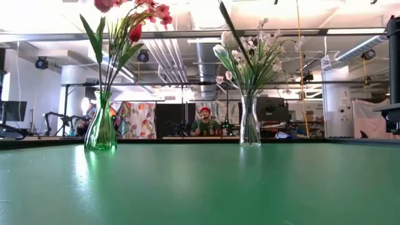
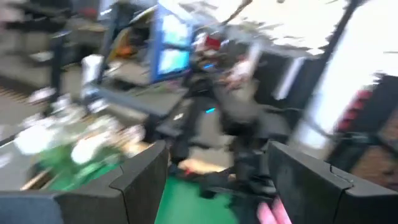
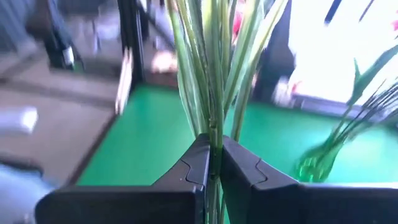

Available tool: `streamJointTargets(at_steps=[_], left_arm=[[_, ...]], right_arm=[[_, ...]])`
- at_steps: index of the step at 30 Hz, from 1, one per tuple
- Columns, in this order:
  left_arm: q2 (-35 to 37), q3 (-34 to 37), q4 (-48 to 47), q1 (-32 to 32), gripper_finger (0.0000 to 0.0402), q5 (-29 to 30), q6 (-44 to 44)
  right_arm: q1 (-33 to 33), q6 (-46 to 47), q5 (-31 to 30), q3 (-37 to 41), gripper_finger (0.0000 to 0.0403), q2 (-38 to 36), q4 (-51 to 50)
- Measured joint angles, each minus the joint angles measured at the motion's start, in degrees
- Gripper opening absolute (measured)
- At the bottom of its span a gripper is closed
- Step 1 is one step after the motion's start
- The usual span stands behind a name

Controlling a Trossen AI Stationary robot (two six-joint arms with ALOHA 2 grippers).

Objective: Sort flowers into vase by color
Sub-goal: Put the pink flowers into the green vase

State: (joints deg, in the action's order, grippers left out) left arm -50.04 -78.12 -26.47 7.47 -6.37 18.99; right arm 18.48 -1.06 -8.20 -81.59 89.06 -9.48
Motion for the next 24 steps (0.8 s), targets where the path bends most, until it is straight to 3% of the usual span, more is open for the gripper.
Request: streamJointTargets(at_steps=[4,9,19,24], left_arm=[[-0.53,-0.06,8.8,-4.26,0.0259,-0.34,-0.61],[-2.79,-0.9,10.56,-11.49,0.0259,1.85,-4.24],[-12.24,1.85,11.77,-34.79,0.0259,34.21,-15.25],[-17.11,3.12,14.84,-39.69,0.0259,42.02,-16.52]], right_arm=[[-0.02,-1.95,-1.23,7.34,0.0022,-6.34,9.24],[-0.02,-4.49,-1.23,12.42,0.0022,-11.37,16.96],[-0.02,-11.98,-0.84,16.38,0.0022,-13.77,35.19],[-0.02,-13.02,-0.36,14.95,0.0022,-12.22,38.95]])
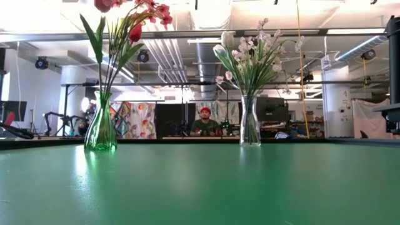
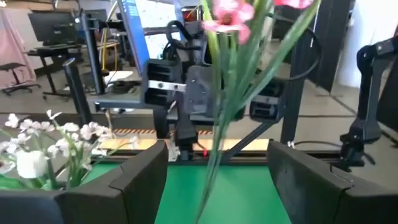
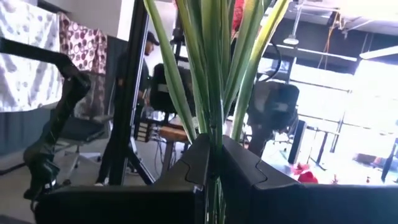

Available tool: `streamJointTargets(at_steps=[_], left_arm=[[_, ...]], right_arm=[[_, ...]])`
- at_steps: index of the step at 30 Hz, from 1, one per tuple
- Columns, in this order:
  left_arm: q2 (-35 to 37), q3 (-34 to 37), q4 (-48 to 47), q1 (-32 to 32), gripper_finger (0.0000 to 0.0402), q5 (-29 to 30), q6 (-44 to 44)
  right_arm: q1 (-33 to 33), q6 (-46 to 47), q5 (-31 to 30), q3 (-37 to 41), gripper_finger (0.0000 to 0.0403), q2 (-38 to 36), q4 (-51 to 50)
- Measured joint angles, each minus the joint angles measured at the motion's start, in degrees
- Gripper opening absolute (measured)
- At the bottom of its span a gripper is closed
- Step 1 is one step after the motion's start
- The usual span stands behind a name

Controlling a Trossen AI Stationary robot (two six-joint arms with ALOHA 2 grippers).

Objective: Sort flowers into vase by color
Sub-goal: Put the pink flowers into the green vase

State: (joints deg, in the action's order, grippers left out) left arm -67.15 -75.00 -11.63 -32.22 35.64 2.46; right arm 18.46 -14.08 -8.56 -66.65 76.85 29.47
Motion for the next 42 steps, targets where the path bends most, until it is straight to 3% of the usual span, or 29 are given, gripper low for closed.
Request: streamJointTargets(at_steps=[13,17,28,33,40,42], left_arm=[[-8.82,-0.27,9.68,-1.17,0.0259,1.62,-1.93],[-9.84,-0.27,12.78,-1.09,0.0259,4.23,-3.76],[-11.5,-0.73,16.65,-0.47,0.0254,4.31,-6.43],[-11.55,-0.65,16.38,-0.49,0.0196,4.08,-5.44],[-11.55,-0.62,15.77,-0.62,0.0039,3.97,-4.33],[-11.57,-0.62,15.65,-0.65,0.0011,3.97,-4.33]], right_arm=[[0.02,1.02,4.63,-8.21,0.0022,4.16,0.05],[0.0,0.97,7.09,-10.95,0.0022,6.6,-0.11],[0.0,-1.58,7.24,-19.16,0.0022,13.72,-5.81],[-0.05,-1.98,7.08,-21.12,0.0022,15.03,-7.27],[-0.2,-2.32,6.44,-21.12,0.0022,14.5,-8.47],[-0.17,-1.76,5.57,-21.12,0.0024,14.44,-8.92]])
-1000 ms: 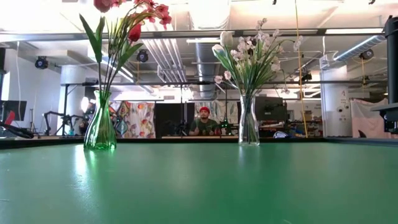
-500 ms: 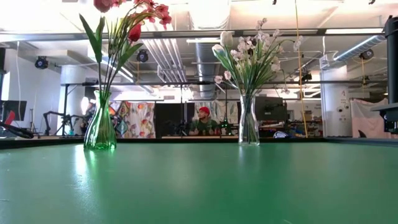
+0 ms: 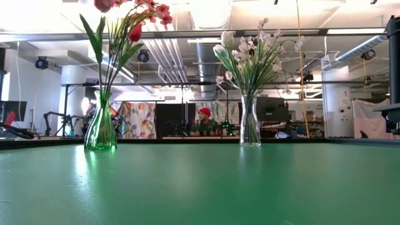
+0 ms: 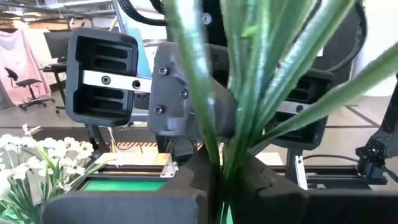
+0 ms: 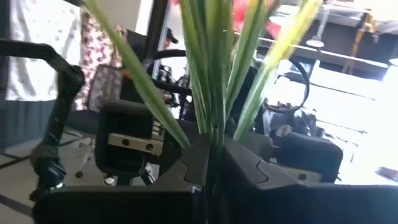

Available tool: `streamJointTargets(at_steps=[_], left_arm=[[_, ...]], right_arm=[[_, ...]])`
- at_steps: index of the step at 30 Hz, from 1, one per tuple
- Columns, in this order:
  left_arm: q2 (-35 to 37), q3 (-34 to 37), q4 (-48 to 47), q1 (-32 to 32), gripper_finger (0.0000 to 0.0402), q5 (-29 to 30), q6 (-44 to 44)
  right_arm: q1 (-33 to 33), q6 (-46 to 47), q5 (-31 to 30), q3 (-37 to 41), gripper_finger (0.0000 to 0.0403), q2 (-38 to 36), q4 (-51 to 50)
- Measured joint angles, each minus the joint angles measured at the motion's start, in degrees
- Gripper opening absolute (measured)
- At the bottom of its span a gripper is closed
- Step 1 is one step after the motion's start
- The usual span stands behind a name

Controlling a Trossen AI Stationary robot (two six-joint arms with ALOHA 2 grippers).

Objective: Sort flowers into vase by color
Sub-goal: Put the pink flowers into the green vase

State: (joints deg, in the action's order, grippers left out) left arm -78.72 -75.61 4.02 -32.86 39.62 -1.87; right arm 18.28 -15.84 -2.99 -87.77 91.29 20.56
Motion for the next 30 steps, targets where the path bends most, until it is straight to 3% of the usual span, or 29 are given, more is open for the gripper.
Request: streamJointTargets(at_steps=[6,16,21,30], left_arm=[[0.01,-0.02,-0.49,0.07,0.0007,0.46,0.04],[1.05,1.16,0.03,0.07,0.0001,1.43,0.97],[3.91,4.8,-0.49,-0.51,0.0,7.58,2.09],[18.01,18.34,0.6,-0.59,0.0,15.08,7.54]], right_arm=[[0.11,0.04,-5.64,0.01,0.0075,-0.61,-2.54],[0.09,3.93,-6.39,0.13,0.0201,-5.12,-10.8],[0.07,6.28,-7.76,0.13,0.0229,-6.95,-16.59],[0.07,8.51,-9.17,0.13,0.0244,-8.36,-22.91]])
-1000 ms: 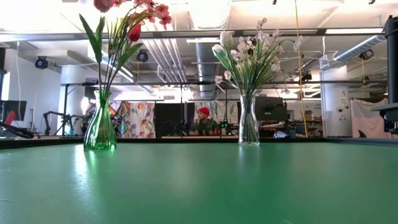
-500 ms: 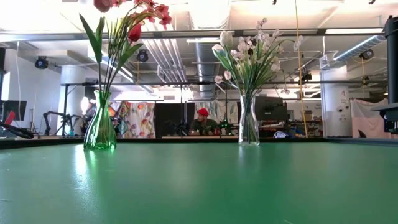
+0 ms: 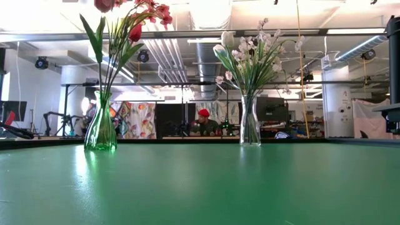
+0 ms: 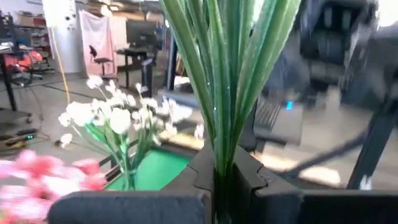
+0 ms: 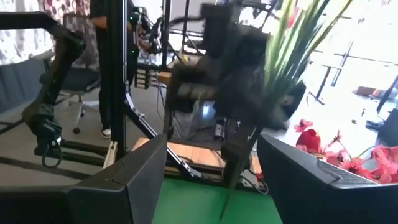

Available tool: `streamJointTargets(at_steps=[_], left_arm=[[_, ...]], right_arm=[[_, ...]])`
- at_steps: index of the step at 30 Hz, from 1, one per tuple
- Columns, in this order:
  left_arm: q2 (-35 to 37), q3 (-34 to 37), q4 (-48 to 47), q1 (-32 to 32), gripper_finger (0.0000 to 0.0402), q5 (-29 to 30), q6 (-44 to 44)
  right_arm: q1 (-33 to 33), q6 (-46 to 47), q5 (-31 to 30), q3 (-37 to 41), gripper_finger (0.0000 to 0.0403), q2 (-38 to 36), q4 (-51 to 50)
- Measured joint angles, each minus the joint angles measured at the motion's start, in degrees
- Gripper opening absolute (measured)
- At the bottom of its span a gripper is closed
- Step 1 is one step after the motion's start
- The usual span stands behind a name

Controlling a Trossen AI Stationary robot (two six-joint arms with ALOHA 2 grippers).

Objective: Sort flowers into vase by color
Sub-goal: Put the pink flowers into the green vase

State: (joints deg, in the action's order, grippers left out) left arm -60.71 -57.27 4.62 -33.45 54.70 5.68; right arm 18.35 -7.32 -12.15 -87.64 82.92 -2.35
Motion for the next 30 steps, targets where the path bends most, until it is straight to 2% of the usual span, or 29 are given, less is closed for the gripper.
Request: streamJointTargets(at_steps=[3,8,11,15,22,28,30], left_arm=[[4.98,1.33,2.79,0.0,0.0,-0.93,0.06],[10.09,0.15,3.5,-0.13,0.0,-10.93,-0.05],[11.64,-0.6,2.9,-0.42,0.0,-11.79,-2.13],[14.34,-1.92,2.48,-0.48,0.0,-11.45,-6.14],[19.16,-5.42,-0.68,-0.48,0.0,-11.0,-6.84],[22.41,-10.52,-14.9,-0.46,0.0,-1.8,-3.99],[22.94,-12.26,-19.8,-0.46,0.0,-1.14,-1.02]], right_arm=[[0.0,-0.03,-0.06,0.0,0.0244,-0.1,-0.54],[0.0,-0.21,-0.08,0.0,0.0243,-0.1,-1.25],[0.0,-0.33,-0.08,0.0,0.0244,-0.1,-1.71],[0.0,-0.37,-0.08,0.0,0.0241,-0.1,-2.36],[0.0,-0.22,-0.05,0.0,0.0242,-0.1,-3.81],[0.0,-0.23,-0.05,0.02,0.0238,-0.08,-4.93],[0.0,-0.18,-0.05,0.02,0.0237,-0.07,-5.06]])
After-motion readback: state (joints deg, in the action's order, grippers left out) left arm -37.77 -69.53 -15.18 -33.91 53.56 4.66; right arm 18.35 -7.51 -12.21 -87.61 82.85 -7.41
